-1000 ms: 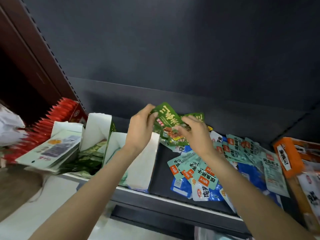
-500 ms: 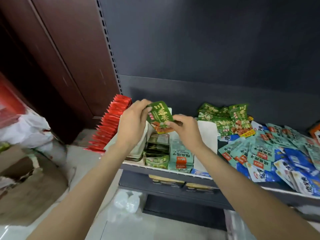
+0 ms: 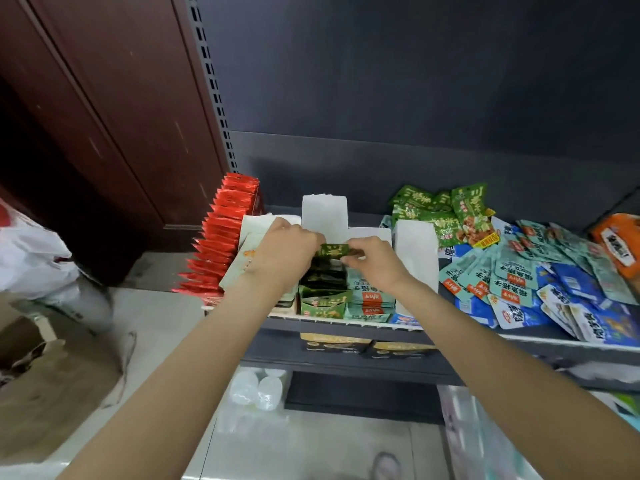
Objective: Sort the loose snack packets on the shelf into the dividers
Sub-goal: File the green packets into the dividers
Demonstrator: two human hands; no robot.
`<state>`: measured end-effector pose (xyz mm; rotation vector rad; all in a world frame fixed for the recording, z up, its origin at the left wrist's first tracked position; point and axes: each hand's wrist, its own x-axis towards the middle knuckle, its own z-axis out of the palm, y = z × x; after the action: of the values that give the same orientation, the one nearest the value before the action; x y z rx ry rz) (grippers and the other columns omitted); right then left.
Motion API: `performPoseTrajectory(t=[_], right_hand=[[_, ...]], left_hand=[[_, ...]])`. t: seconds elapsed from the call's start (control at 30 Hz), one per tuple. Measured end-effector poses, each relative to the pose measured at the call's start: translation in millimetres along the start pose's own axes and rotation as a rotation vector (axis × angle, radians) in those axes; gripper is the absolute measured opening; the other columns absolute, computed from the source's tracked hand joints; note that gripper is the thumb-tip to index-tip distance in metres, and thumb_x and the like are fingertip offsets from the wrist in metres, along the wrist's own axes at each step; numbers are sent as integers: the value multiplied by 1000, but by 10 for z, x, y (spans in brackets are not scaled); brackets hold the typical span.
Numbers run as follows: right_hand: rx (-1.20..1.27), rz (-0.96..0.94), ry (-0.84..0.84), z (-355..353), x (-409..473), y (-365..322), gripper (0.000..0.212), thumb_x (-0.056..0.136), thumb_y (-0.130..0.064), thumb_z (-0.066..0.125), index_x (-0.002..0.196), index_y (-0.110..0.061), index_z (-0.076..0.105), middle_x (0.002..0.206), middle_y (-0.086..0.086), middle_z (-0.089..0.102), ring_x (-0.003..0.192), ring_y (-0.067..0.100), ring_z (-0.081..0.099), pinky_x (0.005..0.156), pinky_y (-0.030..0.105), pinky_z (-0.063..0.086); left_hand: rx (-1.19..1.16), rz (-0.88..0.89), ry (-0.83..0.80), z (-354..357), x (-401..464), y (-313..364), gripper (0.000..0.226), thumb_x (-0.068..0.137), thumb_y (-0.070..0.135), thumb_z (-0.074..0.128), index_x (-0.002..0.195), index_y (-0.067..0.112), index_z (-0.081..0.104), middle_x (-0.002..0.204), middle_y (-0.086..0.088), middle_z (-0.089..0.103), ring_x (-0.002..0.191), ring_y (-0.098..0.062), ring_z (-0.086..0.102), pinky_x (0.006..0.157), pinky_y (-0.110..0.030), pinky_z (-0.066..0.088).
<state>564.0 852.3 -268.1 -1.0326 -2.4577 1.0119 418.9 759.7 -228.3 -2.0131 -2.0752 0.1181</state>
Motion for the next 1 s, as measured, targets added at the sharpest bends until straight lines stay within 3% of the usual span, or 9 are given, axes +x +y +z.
performPoseTrajectory(t=[0.13,0.2,0.3,0.4,0.57,0.63,0.73,0.87,1.0], right_hand=[[93,-9,-16,-85,-53,49,24,90,-7,58,111,-12,68,107,1,68,96,11,58,90,24,45],[119,-13,20,-185,-79,113,26,90,-3,57,111,-12,68,107,-1,68,96,8,59,90,20,45],[144,-16,133,-406,-101,325,23,91,-5,56,108,-14,69,103,-4,68,93,4,59,88,15,46],[167,10,255,-685,-126,643,23,91,-4,55,106,-14,69,101,-5,68,91,5,60,83,13,46],[116,92,343,-1190,-122,1310,26,88,3,53,107,-8,68,103,6,69,96,17,62,87,26,48],[81,145,309,-1366,-65,1633,26,89,0,55,111,-8,65,108,9,67,101,21,62,90,31,48],[-33,261,204,-1572,62,2094,38,91,-10,56,129,-10,52,125,11,58,118,26,53,97,34,42],[-169,296,-24,-1726,192,2534,65,93,-18,52,149,-24,19,156,3,19,142,22,20,114,39,25],[-215,311,-221,-1756,292,2771,76,95,-22,49,149,-34,-3,157,-5,-12,145,20,2,115,54,13]], left_hand=[[-19,-55,-246,65,125,244,27,90,3,41,106,15,60,104,-8,65,98,-27,58,93,-36,33],[-122,-112,-275,94,159,322,26,94,16,40,111,16,60,108,-9,65,101,-28,57,92,-38,34],[-250,-150,-179,33,267,465,31,96,27,39,122,20,56,113,-7,64,106,-27,54,91,-37,34],[-413,-164,-14,-49,501,752,30,96,24,39,121,22,56,117,-2,63,108,-23,54,91,-36,36],[-810,-116,124,-103,1117,1504,31,93,12,48,122,12,57,120,-6,58,109,-23,55,94,-32,41],[-906,-151,80,-58,1428,1819,35,92,9,50,127,8,51,124,-10,53,112,-23,54,92,-24,36],[-1031,-331,-104,157,1893,2198,43,92,12,52,133,2,42,131,-15,47,121,-29,48,93,-25,35],[-1104,-668,-326,581,2302,2486,50,93,12,51,136,-4,31,139,-22,38,128,-36,39,102,-36,36],[-1134,-953,-390,812,2529,2568,62,92,16,56,140,-4,22,141,-24,33,130,-35,36,105,-37,34]])
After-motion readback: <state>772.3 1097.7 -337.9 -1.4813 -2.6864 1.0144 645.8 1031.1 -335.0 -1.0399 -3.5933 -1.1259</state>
